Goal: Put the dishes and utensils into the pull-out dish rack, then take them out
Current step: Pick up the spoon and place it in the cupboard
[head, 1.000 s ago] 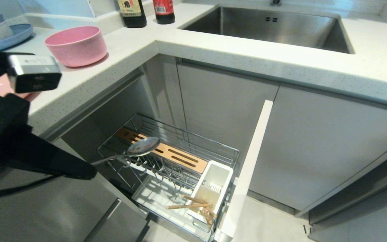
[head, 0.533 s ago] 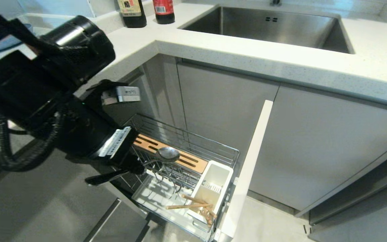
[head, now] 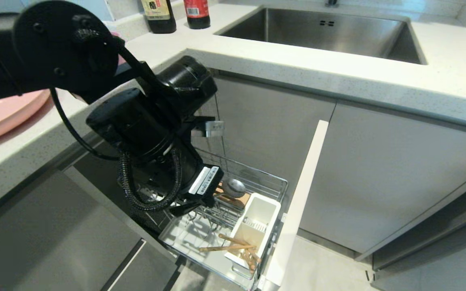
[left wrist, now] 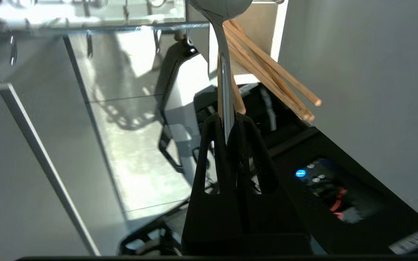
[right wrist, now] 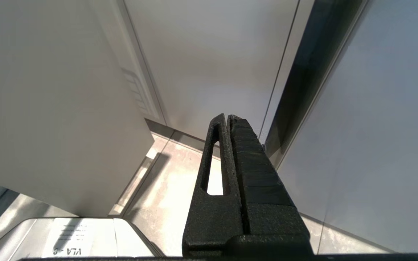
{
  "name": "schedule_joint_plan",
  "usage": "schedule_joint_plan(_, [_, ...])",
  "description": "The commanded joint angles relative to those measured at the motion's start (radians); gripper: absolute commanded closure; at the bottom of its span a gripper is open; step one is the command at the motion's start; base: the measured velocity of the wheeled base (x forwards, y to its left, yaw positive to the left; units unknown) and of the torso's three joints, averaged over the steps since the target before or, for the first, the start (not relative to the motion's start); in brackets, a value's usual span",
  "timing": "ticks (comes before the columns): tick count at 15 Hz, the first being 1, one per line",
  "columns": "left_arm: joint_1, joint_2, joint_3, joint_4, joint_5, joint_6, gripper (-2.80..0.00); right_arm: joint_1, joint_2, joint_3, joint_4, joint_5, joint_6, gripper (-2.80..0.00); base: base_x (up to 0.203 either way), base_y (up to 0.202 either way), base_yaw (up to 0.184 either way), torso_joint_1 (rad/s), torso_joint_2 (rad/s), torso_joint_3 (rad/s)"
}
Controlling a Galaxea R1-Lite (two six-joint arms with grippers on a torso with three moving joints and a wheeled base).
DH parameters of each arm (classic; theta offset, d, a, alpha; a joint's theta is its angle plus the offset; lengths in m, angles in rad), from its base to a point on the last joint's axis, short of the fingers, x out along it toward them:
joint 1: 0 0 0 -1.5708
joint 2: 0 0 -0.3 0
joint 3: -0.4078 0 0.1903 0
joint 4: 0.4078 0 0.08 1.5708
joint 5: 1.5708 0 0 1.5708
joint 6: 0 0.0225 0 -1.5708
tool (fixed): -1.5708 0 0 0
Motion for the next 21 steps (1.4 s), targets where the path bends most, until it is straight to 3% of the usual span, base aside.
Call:
schedule_joint_plan(1, [-0.013,0.032,0.000,0.005,0.001,0.009,0.00,0.000,0.000,0.002,0.001,0.001,0.000,0.00,0.000,0.000,0.000,0.000,0.00,0.000])
schedule_joint_plan(7, [-0.056,0.089,0.000,0.011,0.001,0.008,0.00,0.000,0.000,0.002,-0.001,-0.001,0.000,0.00,0.000,0.000,0.000,0.000,0.00,0.000])
schedule_joint_plan(21, [-0.078,0.230,-0.003,-0.030,0.003,0.007,0.00,0.000,0.000,0.002,-0.001,0.000,0.000,0.00,0.000,0.000,0.000,0.000,0.00,0.000])
